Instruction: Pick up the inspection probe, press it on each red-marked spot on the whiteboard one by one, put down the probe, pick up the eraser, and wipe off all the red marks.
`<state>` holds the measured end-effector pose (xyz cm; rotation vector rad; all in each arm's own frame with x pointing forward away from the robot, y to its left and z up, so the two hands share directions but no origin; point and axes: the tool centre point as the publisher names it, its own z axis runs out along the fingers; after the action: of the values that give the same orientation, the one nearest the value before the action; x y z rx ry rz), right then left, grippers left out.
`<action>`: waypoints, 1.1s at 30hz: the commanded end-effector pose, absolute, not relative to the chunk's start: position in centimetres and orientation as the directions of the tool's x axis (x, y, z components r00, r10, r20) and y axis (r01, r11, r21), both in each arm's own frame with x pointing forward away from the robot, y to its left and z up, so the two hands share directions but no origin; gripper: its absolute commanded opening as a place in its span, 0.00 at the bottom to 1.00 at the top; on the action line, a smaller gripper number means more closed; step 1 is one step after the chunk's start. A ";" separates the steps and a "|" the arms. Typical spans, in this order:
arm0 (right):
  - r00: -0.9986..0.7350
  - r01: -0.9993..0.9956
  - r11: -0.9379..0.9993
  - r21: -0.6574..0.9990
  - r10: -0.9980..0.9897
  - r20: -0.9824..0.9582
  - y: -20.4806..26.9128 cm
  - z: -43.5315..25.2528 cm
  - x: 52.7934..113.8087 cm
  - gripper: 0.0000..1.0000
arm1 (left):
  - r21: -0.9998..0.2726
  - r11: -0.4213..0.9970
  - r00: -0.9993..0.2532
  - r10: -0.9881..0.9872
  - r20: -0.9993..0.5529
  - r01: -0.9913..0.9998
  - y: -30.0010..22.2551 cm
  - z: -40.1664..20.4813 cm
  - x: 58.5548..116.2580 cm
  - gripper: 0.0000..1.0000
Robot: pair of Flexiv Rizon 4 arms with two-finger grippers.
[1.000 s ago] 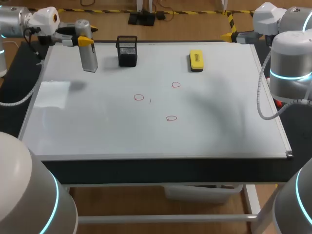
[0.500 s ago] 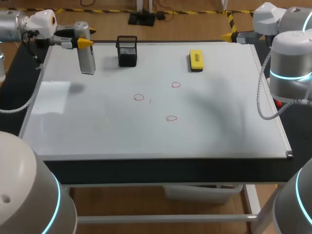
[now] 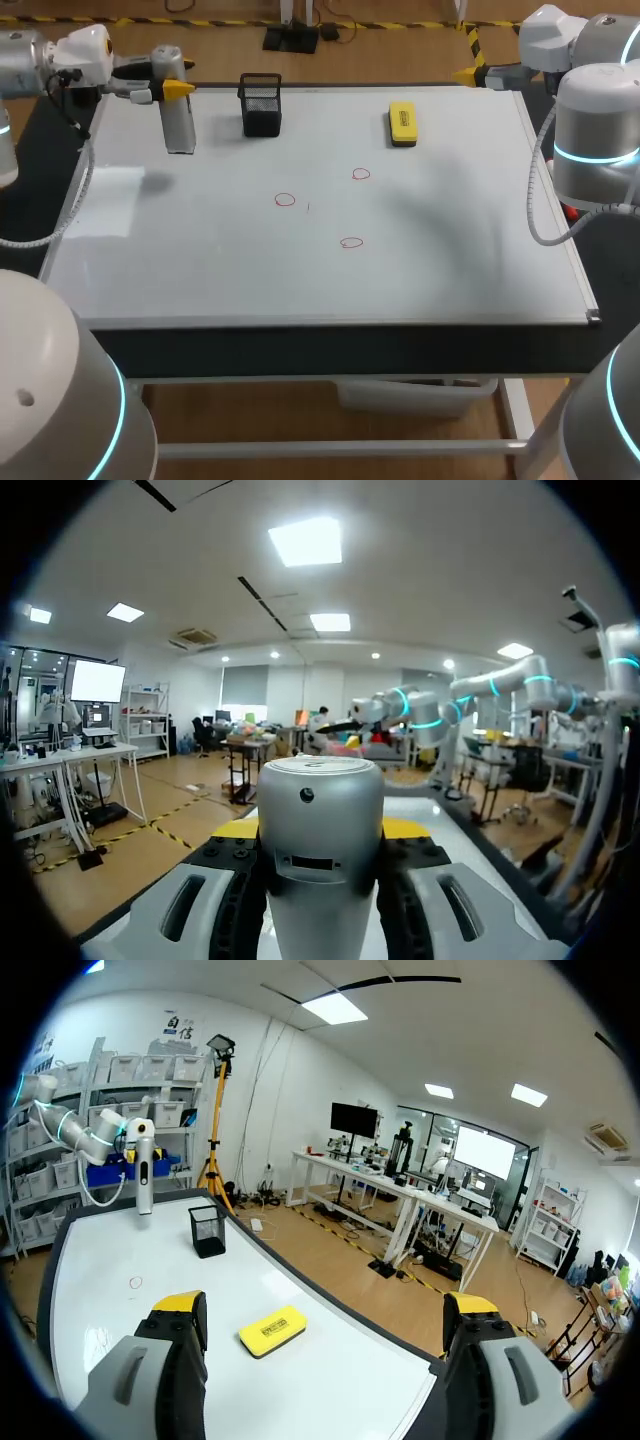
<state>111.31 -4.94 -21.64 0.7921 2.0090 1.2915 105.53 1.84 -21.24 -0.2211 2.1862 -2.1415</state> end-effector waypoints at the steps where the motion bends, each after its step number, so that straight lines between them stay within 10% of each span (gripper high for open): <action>1: -0.632 0.156 0.344 0.926 0.755 -0.174 -5.0 -21.6 111.3 1.00 | -0.999 0.020 -0.910 -0.413 0.036 -0.049 1.7 -21.0 105.0 0.00; 33: -0.948 0.212 0.724 0.657 0.315 -0.041 -1.9 -26.0 115.0 1.00 | -0.999 0.020 -0.910 -0.413 0.036 -0.049 1.7 -21.0 105.0 0.00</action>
<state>113.86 -1.85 -25.77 0.5010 2.4041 1.2053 105.25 1.81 -21.14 -0.4613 2.0483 -1.9863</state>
